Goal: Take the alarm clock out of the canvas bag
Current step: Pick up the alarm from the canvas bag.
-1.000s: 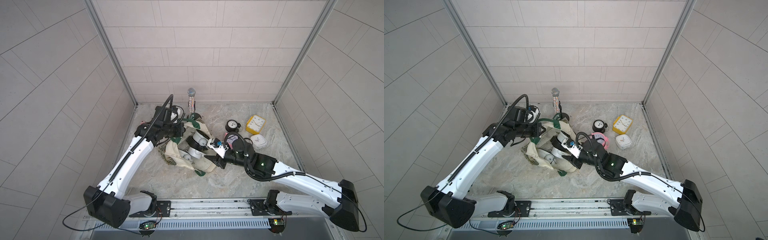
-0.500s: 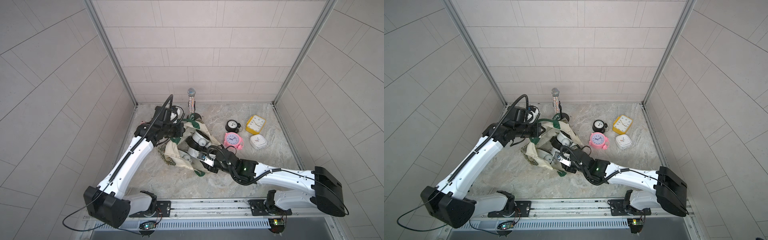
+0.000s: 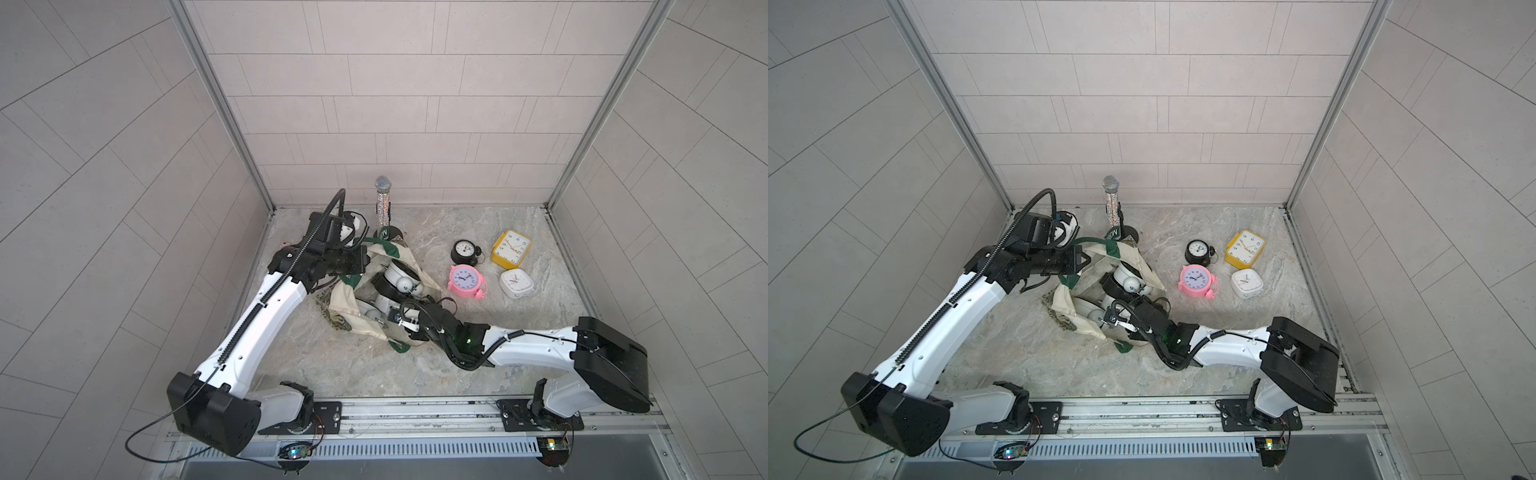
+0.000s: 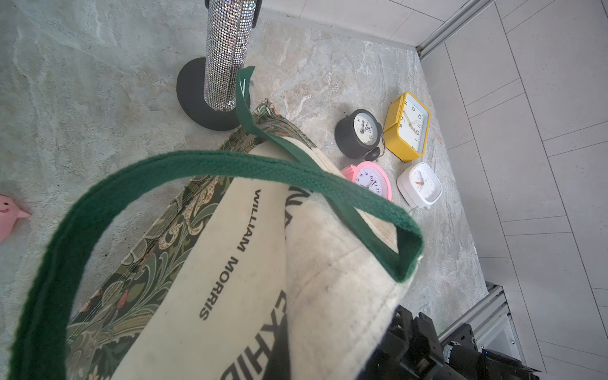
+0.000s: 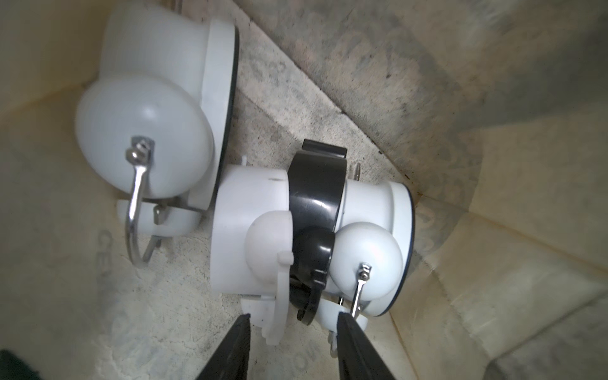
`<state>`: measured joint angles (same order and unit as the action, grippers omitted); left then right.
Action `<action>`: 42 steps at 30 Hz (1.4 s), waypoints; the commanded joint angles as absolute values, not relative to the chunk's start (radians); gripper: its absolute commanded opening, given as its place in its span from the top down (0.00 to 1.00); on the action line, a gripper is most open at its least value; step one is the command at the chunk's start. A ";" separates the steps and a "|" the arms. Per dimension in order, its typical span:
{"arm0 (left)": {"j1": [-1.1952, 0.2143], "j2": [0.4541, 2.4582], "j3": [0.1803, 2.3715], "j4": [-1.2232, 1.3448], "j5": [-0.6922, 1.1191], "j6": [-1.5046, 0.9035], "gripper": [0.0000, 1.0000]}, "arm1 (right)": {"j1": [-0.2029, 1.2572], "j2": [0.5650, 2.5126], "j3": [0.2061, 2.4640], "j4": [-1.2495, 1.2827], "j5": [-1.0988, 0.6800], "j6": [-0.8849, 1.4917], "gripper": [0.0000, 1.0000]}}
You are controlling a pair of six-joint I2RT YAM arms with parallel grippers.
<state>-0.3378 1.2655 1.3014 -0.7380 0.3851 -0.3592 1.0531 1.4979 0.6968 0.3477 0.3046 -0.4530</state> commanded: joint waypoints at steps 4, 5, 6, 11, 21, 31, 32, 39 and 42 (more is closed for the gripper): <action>-0.326 1.217 1.318 -0.706 0.404 -0.365 1.00 | 1.054 1.513 0.699 0.407 0.313 -0.476 0.62; -0.326 1.216 1.317 -0.705 0.405 -0.365 1.00 | 1.052 1.518 0.702 0.407 0.305 -0.471 0.64; -0.326 1.216 1.315 -0.706 0.405 -0.365 1.00 | 1.053 1.524 0.705 0.406 0.303 -0.469 0.66; -0.326 1.211 1.312 -0.704 0.409 -0.370 1.00 | 1.051 1.539 0.709 0.403 0.265 -0.467 0.69; -0.326 1.208 1.305 -0.697 0.416 -0.378 1.00 | 1.027 1.569 0.709 0.424 0.220 -0.428 0.76; -0.327 1.215 1.301 -0.689 0.427 -0.384 1.00 | 1.011 1.629 0.701 0.498 0.209 -0.418 0.82; -0.325 1.215 1.301 -0.689 0.428 -0.385 1.00 | 1.012 1.631 0.704 0.495 0.208 -0.418 0.82; -0.326 1.213 1.300 -0.692 0.426 -0.380 1.00 | 1.011 1.592 0.713 0.442 0.199 -0.425 0.93; -0.326 1.214 1.301 -0.692 0.424 -0.380 1.00 | 1.011 1.548 0.717 0.391 0.213 -0.422 1.00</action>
